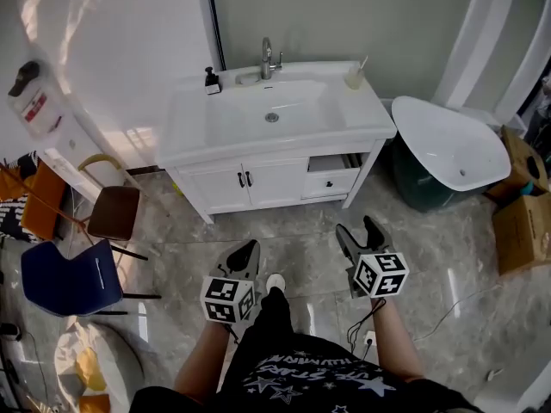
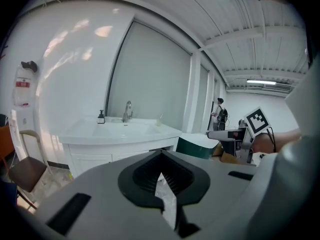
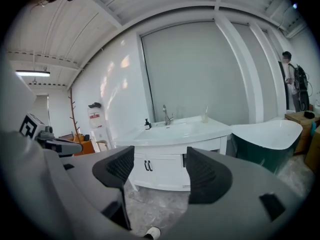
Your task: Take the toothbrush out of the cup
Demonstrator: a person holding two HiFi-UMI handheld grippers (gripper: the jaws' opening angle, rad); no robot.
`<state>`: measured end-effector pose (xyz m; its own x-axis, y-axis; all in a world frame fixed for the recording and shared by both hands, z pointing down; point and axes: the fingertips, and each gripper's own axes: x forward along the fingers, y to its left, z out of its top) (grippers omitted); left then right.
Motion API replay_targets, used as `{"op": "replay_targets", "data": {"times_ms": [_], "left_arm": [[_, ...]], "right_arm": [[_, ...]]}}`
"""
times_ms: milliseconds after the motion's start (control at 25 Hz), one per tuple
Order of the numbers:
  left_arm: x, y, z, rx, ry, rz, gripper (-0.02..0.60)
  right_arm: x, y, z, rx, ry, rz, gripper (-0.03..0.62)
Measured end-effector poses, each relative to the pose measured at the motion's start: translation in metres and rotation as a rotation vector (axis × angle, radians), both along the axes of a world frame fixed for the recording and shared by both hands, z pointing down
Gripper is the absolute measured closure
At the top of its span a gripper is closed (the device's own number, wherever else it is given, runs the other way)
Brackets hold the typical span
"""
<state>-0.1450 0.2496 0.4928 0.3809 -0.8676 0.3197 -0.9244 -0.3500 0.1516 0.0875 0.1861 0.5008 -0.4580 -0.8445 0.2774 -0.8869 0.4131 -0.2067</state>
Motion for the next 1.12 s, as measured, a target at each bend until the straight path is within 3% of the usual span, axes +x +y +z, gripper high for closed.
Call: {"op": "replay_targets", "data": {"times_ms": [560, 880, 1120], "left_arm": [[-0.052, -0.201, 0.004, -0.024, 0.012, 0.025, 0.569], [-0.078, -0.295, -0.009, 0.006, 0.015, 0.043, 0.569], [-0.085, -0.337, -0.004, -0.009, 0.017, 0.053, 0.569]], "right_arm": [[-0.034, -0.192, 0.0, -0.059, 0.001, 0.077, 0.283], [-0.033, -0.264, -0.012, -0.045, 0.009, 0.153, 0.283], [-0.019, -0.293, -0.005, -0.063, 0.005, 0.211, 0.283]]}}
